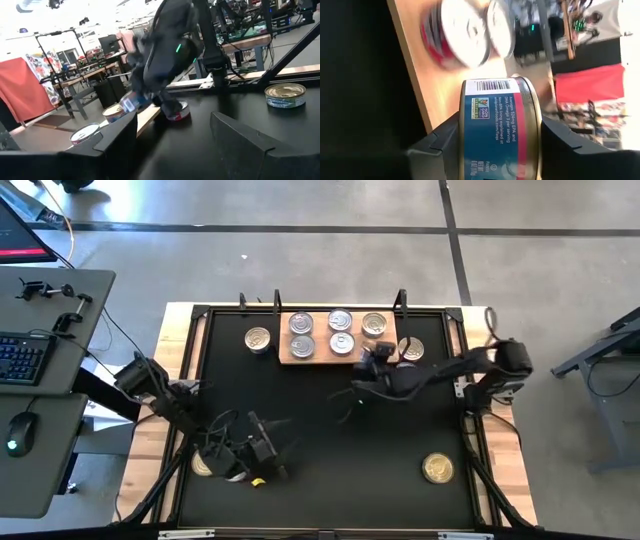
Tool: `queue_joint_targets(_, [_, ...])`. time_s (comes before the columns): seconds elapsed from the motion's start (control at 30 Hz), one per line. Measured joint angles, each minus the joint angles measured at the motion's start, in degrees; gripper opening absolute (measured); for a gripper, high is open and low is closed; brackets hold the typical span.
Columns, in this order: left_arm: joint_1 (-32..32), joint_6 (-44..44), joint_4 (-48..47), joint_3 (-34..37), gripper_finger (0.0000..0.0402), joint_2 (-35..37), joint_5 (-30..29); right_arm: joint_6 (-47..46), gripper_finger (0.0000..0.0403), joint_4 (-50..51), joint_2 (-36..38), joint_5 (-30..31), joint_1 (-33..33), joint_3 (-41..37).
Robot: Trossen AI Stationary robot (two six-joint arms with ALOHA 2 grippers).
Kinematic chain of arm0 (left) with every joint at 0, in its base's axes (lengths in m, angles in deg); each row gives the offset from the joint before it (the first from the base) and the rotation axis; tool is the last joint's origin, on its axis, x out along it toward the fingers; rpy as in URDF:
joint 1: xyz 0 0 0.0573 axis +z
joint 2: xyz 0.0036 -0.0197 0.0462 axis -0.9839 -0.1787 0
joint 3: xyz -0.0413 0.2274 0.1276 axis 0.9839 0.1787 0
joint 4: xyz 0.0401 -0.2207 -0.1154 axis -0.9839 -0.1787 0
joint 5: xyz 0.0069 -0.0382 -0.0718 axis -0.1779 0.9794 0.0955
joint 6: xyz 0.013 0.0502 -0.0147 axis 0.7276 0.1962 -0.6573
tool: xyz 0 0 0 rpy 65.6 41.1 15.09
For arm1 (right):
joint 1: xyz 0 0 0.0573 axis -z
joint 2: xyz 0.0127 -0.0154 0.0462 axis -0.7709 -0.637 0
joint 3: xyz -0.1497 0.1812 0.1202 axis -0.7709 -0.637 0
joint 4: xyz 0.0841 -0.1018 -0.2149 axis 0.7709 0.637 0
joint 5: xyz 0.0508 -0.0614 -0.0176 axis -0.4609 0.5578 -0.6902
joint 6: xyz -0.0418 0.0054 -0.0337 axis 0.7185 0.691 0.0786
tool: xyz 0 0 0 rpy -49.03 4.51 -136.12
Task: Stack canned seafood by type on shelf
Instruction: Put the blue tuna can on the shelf aligned with the other blue tuna can, then stack the green tuna can on top of the green tuna can
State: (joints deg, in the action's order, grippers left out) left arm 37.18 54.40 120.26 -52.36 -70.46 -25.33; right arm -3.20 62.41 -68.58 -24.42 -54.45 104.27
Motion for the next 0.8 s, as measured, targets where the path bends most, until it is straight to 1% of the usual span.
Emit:
queue_joint_targets(0.07, [0.18,-0.04,0.02,0.00,0.0243,0.00,0.01,1.96,0.0176,0.03,-2.68,-0.10,2.68,0.00])
queue_joint_targets(0.13, [0.18,-0.07,0.02,0.00,0.0243,0.00,0.01,2.78,0.0176,0.03,-4.99,-1.72,5.01,0.00])
queue_joint_targets(0.3, [0.18,-0.11,0.03,0.00,0.0243,0.00,0.09,2.80,0.0180,-0.19,-8.14,0.29,8.12,0.17])
queue_joint_targets(0.33, [0.18,-0.11,0.02,0.00,0.0243,0.00,0.12,3.04,0.0197,-0.47,-8.21,-0.09,8.28,0.17])
queue_joint_targets(0.37, [0.17,-0.15,0.04,0.00,0.0243,-0.02,0.12,3.20,0.0220,-1.07,-8.20,-2.91,8.34,0.17])
queue_joint_targets(0.47, [0.07,-0.27,0.06,0.00,0.0243,-0.02,0.21,3.77,0.0299,-0.34,-7.81,-5.80,8.16,0.79])
queue_joint_targets(0.53, [0.07,-0.68,0.09,0.00,0.0243,-0.04,0.28,3.17,0.0335,-0.58,-6.78,-7.96,7.97,2.19])
queue_joint_targets(0.63, [0.07,-1.45,0.15,-0.12,0.0243,-0.04,0.29,1.31,0.0357,0.84,-5.82,-9.50,6.68,3.41])
queue_joint_targets(0.73, [0.07,-1.73,1.23,-0.24,0.0243,-0.04,0.14,-2.10,0.0359,0.38,-1.96,-8.64,3.78,4.03])
queue_joint_targets(0.8, [0.06,-3.45,3.51,-0.36,0.0243,-0.04,-1.78,-5.66,0.0356,-1.80,1.85,-7.33,0.79,1.98])
